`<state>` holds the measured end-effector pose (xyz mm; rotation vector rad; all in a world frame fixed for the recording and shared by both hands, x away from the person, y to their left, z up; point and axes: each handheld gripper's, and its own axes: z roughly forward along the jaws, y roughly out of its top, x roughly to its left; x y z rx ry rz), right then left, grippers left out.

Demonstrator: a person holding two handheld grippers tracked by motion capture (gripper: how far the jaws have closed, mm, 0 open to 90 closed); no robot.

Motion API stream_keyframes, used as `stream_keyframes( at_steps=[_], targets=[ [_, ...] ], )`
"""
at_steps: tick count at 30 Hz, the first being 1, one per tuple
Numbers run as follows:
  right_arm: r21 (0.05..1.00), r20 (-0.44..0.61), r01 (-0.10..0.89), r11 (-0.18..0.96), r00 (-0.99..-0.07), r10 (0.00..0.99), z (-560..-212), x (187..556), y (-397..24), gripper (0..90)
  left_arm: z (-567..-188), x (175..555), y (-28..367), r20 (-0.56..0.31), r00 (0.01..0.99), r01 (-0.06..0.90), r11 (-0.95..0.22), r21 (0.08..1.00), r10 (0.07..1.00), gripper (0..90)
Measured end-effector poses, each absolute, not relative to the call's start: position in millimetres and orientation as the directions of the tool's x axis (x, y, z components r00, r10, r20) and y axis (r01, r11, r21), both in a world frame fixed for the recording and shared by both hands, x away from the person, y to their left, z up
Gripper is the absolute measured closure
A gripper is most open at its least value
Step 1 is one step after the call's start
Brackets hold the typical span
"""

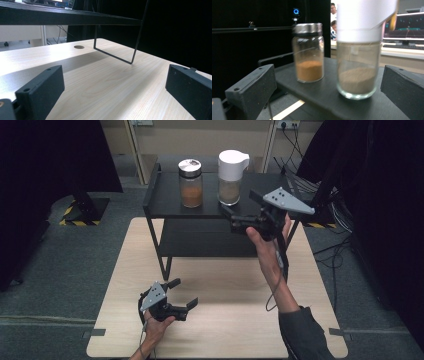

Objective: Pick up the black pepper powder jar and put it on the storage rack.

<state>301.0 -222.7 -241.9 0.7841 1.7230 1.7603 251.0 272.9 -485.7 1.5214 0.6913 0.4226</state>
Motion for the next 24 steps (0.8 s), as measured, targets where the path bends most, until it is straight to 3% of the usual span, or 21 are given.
stream_keyframes(
  at_steps=[15,24],
  targets=[
    [1.000,-0.003,-0.018,-0.017,-0.746,0.666,-303.9,263.9,-231.7,0.4,-485.6,250.5,272.8,-0.148,0.743,0.166,0.034,0.985,0.653,1.4],
    [0.999,-0.021,0.011,0.044,-0.734,0.679,-357.3,250.5,-233.0,0.3,-485.9,250.7,272.9,-0.149,0.741,0.167,0.035,0.985,0.655,1.3]
  ],
)
